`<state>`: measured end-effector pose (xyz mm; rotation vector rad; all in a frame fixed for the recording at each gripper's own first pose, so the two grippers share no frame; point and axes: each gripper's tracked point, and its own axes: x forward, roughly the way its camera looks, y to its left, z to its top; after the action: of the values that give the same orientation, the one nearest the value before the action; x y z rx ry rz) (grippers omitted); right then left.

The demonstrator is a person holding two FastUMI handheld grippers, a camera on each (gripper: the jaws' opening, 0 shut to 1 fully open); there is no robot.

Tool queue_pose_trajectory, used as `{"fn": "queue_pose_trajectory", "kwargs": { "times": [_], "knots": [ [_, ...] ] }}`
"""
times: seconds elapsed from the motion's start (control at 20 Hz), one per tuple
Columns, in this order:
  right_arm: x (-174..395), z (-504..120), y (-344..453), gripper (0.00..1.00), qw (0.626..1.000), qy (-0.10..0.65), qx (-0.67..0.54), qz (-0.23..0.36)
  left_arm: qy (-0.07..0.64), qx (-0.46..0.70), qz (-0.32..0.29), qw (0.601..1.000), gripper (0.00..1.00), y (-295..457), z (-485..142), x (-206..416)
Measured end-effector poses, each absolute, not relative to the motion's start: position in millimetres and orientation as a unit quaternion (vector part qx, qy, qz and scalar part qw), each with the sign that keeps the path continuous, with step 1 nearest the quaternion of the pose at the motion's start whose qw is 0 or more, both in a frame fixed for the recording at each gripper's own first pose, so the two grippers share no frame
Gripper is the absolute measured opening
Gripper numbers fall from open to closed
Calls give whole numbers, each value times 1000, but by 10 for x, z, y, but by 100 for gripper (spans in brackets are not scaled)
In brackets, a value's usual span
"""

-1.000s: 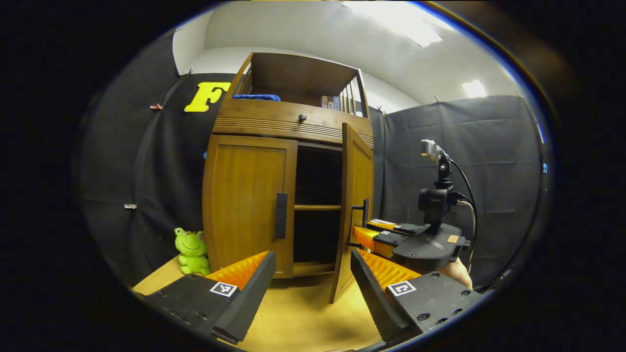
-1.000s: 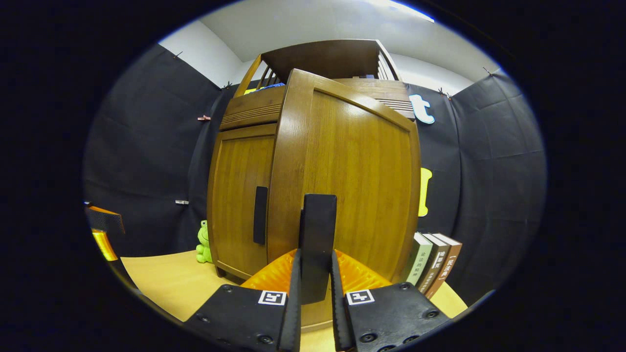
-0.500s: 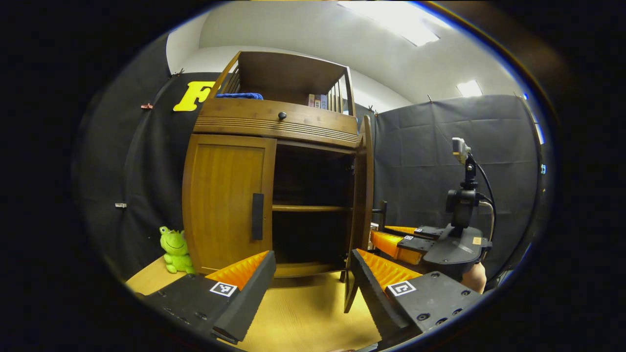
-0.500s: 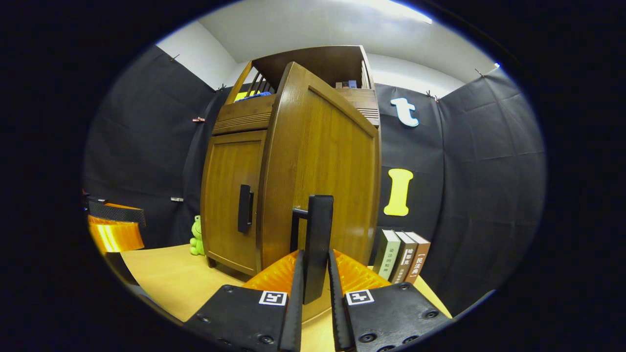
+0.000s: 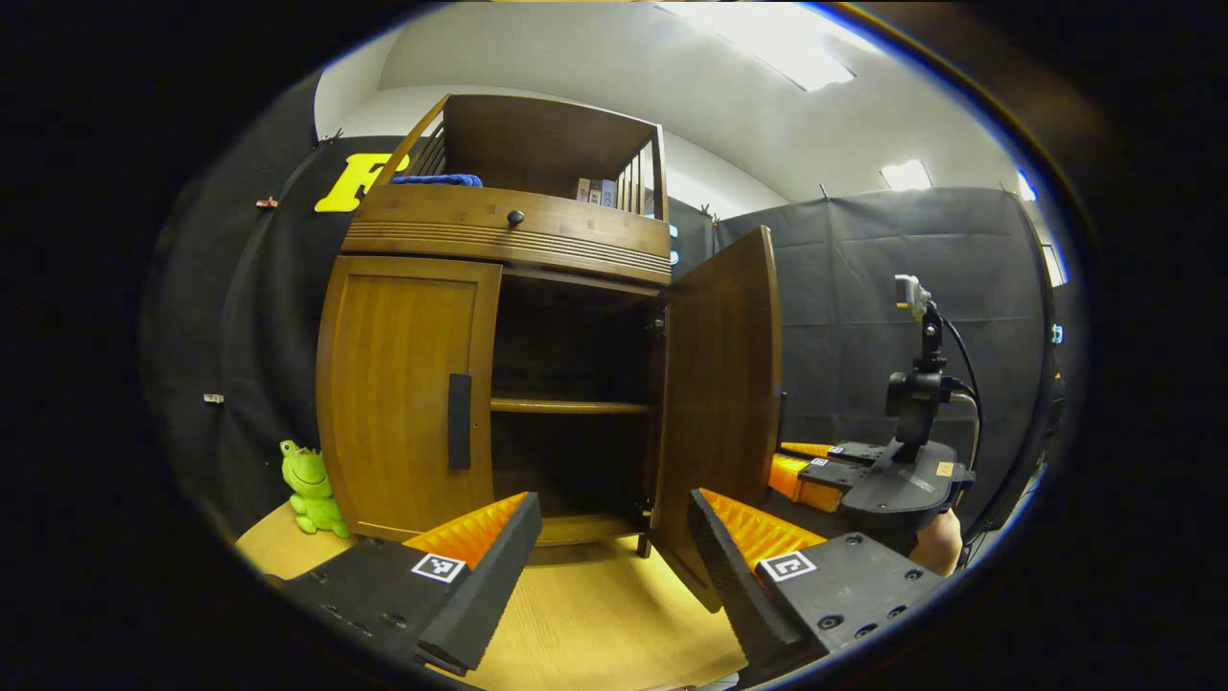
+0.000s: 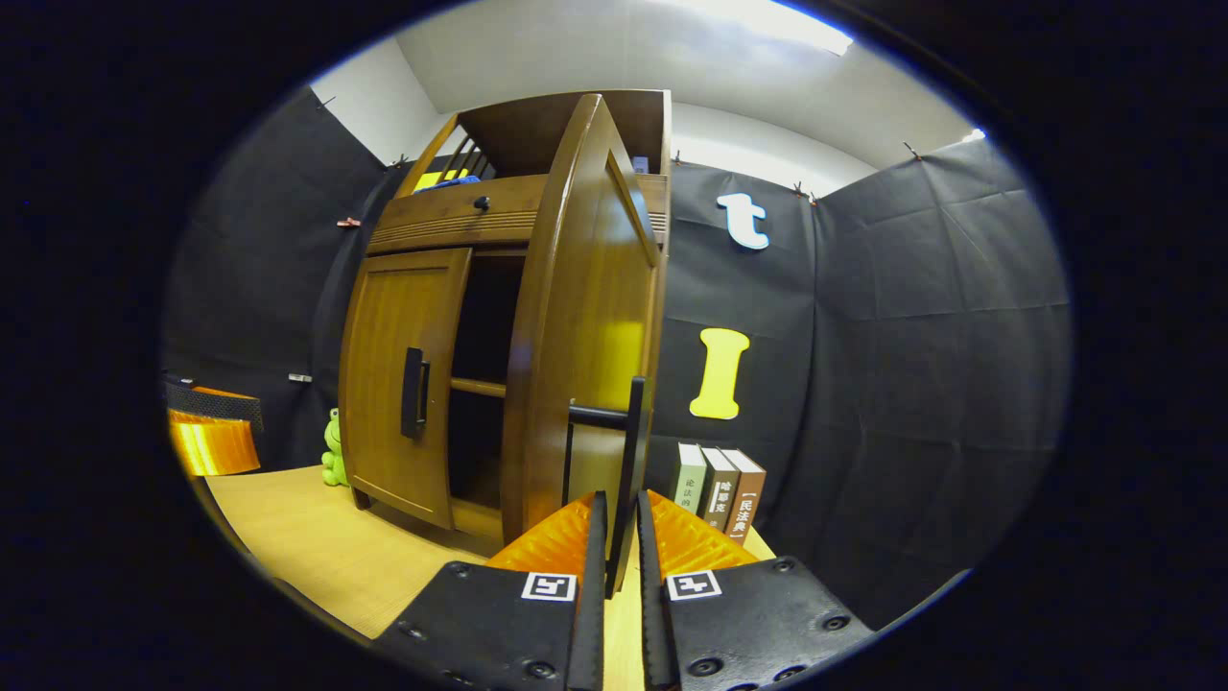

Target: Open the right door of the double-door shoe cabinet with the right hand, and open the left door with the left hand.

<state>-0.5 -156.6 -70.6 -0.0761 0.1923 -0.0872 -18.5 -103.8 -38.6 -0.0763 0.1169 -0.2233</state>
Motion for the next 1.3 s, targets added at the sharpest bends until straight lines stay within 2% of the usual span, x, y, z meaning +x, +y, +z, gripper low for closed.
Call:
{"fn": "queue_pose_trajectory", "kwargs": {
  "times": [0.2, 0.4, 0.5, 0.75, 0.95, 1.15, 1.25, 1.3],
  "knots": [
    [-125, -642, -1857, 10, 992, 96, -29, -71, 61, -49, -122, 989, 95, -1153, -402, -78],
    [-260, -567, -2124, 10, 990, 89, -46, -97, 66, -53, -134, 987, 96, -1282, -438, 0],
    [-279, -565, -2046, 10, 993, 91, -24, -75, 67, -54, -139, 987, 96, -1349, -443, 4],
    [-349, -685, -2077, 13, 991, 110, -41, -71, 64, -49, -146, 986, 96, -1463, -446, 15],
    [-449, -525, -2112, 17, 992, 92, -49, -77, 40, -40, -107, 993, 96, -1194, -406, 197],
    [-573, -300, -2118, 83, 994, 54, -44, -90, 18, -21, -45, 999, 92, -765, -401, 511],
    [-617, -220, -1992, 96, 996, 41, -32, -74, 0, -2, -26, 1000, 92, -608, -387, 693],
    [-622, -219, -1941, 95, 997, 39, -31, -65, -4, 10, -21, 1000, 92, -545, -400, 802]
  ]
}}
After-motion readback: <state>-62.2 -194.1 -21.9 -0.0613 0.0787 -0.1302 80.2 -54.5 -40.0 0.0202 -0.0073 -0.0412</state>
